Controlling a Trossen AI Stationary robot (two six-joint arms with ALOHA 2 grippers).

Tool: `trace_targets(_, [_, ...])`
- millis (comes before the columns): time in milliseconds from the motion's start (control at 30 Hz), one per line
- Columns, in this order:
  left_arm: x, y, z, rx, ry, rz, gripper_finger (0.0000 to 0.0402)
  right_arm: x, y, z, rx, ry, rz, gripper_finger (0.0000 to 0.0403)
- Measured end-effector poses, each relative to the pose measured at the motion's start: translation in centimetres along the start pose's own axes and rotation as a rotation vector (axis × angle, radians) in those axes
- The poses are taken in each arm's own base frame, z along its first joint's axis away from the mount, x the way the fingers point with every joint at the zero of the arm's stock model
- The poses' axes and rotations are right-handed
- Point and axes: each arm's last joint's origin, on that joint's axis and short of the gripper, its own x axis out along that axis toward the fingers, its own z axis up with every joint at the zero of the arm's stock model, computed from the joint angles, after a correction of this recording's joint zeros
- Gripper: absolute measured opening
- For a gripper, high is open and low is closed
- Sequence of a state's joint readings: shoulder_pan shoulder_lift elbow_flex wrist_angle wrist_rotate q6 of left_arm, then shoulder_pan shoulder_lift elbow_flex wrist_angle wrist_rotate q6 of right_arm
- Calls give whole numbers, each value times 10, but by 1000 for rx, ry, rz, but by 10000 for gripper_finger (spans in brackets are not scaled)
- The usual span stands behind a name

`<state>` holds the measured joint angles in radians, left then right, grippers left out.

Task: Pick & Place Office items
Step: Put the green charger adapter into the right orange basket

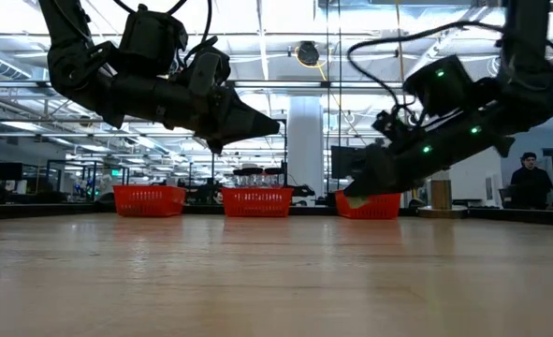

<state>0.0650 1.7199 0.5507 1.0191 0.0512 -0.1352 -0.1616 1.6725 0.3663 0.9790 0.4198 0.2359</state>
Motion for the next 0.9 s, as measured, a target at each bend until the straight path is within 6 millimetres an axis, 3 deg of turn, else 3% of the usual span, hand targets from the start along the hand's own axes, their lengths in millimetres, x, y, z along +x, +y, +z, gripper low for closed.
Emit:
trace_targets(433, [0, 0, 0, 0, 3, 1, 17, 30, 12, -7, -83, 14, -1, 134])
trace_targets(900, [0, 0, -1, 0, 7, 1, 17, 30, 11, -11, -95, 34, -6, 155])
